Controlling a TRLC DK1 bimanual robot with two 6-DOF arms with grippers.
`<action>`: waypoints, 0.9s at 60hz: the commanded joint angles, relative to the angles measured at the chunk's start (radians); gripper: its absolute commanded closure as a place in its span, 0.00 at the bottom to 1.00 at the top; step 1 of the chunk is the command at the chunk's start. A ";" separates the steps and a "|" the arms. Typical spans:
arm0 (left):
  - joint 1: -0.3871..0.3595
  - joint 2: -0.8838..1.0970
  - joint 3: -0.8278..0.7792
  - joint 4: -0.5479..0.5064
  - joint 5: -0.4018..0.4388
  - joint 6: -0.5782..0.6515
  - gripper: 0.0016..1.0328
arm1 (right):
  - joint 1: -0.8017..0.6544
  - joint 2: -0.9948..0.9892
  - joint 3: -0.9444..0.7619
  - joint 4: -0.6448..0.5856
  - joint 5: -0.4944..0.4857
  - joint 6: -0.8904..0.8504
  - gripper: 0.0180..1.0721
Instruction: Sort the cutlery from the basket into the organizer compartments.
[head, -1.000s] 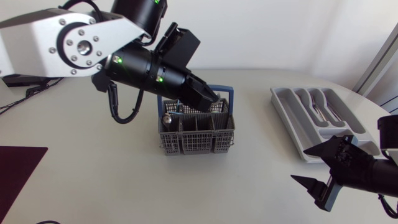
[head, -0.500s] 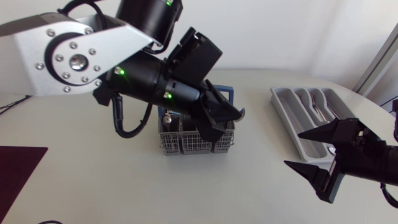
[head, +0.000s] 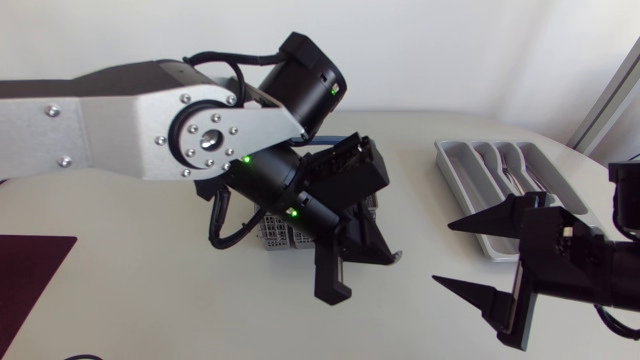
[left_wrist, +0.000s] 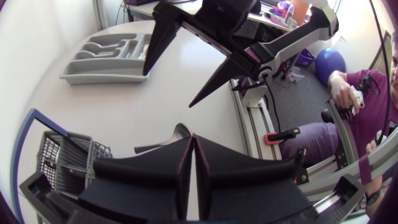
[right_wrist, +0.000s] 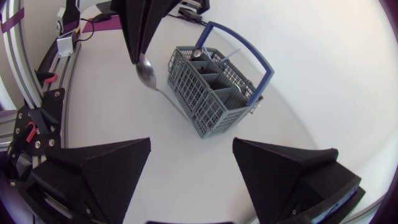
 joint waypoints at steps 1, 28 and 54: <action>-0.015 0.027 0.039 -0.038 0.024 0.086 0.97 | 0.050 -0.018 -0.011 -0.013 -0.003 0.014 0.10; -0.024 0.087 0.137 -0.219 0.113 0.240 0.97 | 0.237 0.060 -0.017 -0.007 0.014 -0.031 0.20; -0.004 0.113 0.180 -0.294 0.150 0.280 0.97 | 0.286 0.091 -0.032 0.053 -0.007 -0.041 0.69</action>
